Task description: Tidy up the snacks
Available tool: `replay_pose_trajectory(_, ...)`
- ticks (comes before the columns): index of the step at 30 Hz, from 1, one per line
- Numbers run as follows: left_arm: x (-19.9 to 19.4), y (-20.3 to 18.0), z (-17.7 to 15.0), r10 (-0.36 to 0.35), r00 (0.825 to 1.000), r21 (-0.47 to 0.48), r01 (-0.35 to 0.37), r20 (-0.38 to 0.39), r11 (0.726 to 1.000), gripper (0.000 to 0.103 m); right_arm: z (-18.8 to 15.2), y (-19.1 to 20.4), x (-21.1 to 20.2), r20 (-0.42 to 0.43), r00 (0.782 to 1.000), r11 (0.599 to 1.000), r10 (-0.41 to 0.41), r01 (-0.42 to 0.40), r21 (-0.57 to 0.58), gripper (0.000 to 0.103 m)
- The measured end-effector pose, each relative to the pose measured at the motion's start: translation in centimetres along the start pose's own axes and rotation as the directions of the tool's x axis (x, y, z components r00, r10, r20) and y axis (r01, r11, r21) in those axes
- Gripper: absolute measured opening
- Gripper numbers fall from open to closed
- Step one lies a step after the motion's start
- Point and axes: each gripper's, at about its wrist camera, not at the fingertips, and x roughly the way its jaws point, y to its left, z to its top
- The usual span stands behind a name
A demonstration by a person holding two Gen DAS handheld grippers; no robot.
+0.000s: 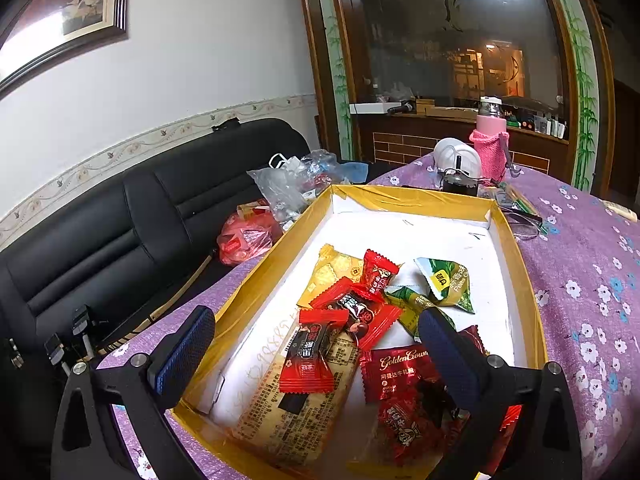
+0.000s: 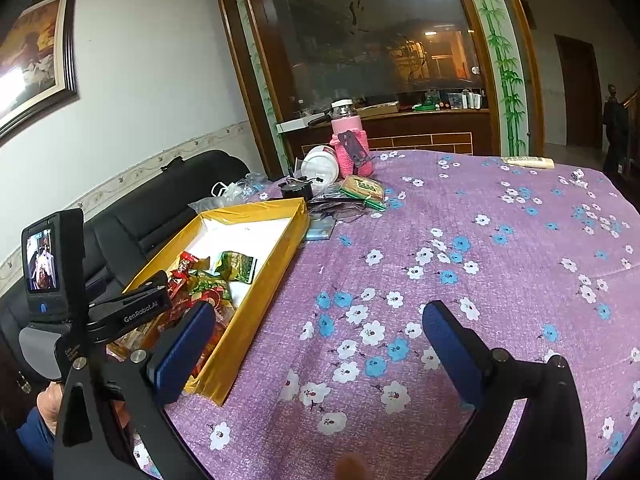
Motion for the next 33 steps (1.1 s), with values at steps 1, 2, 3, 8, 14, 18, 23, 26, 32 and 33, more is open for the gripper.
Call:
replay_pose_trajectory(1, 0.0, 0.0, 0.0, 0.002, 1.0, 0.0, -0.002, 0.001, 1.0, 0.103, 0.0, 0.0, 0.0, 0.0, 1.0, 1.0, 0.0, 0.0, -0.003, 0.103)
replay_pose_trajectory(2, -0.1, -0.1, 0.0, 0.005, 1.0, -0.001, -0.005, 0.001, 1.0, 0.103, 0.0, 0.0, 0.0, -0.001, 1.0, 1.0, 0.001, -0.001, -0.005, 0.103)
replay_pose_trajectory(3, -0.1, 0.0, 0.0, 0.007, 1.0, -0.001, -0.007, 0.002, 1.0, 0.103, 0.0, 0.1, 0.0, -0.001, 1.0, 1.0, 0.003, -0.003, -0.008, 0.103)
replay_pose_trajectory(8, -0.1, 0.0, 0.0, 0.017, 1.0, -0.003, -0.017, 0.001, 1.0, 0.103, 0.0, 0.5, 0.0, 0.004, 1.0, 1.0, 0.0, 0.0, -0.03, 0.103)
replay_pose_trajectory(14, -0.1, 0.0, 0.1, 0.031, 0.999, -0.006, -0.031, 0.008, 0.999, 0.103, -0.1, 1.0, -0.1, 0.008, 1.0, 0.998, -0.006, 0.007, -0.063, 0.103)
replay_pose_trajectory(18, -0.2, 0.0, 0.1, 0.039, 0.999, -0.007, -0.039, 0.01, 0.999, 0.103, -0.1, 1.1, -0.1, 0.012, 1.0, 0.997, -0.007, 0.007, -0.072, 0.103)
replay_pose_trajectory(23, -0.2, 0.0, 0.0, 0.037, 0.999, -0.007, -0.037, 0.011, 0.999, 0.103, -0.1, 1.2, -0.1, 0.011, 1.0, 0.997, -0.007, 0.008, -0.076, 0.103)
replay_pose_trajectory(26, -0.2, 0.1, 0.0, 0.036, 0.999, -0.007, -0.036, 0.012, 0.999, 0.103, -0.1, 1.3, -0.1, 0.012, 1.0, 0.997, -0.008, 0.009, -0.076, 0.103)
replay_pose_trajectory(32, -0.2, 0.1, 0.1, 0.056, 0.998, -0.011, -0.056, 0.018, 0.998, 0.103, -0.1, 1.3, -0.1, 0.01, 1.0, 0.997, -0.007, 0.008, -0.075, 0.103)
replay_pose_trajectory(33, -0.2, 0.2, 0.2, 0.068, 0.997, -0.017, -0.068, 0.024, 0.998, 0.103, -0.1, 1.3, -0.1, 0.01, 1.0, 0.997, -0.008, 0.008, -0.076, 0.103)
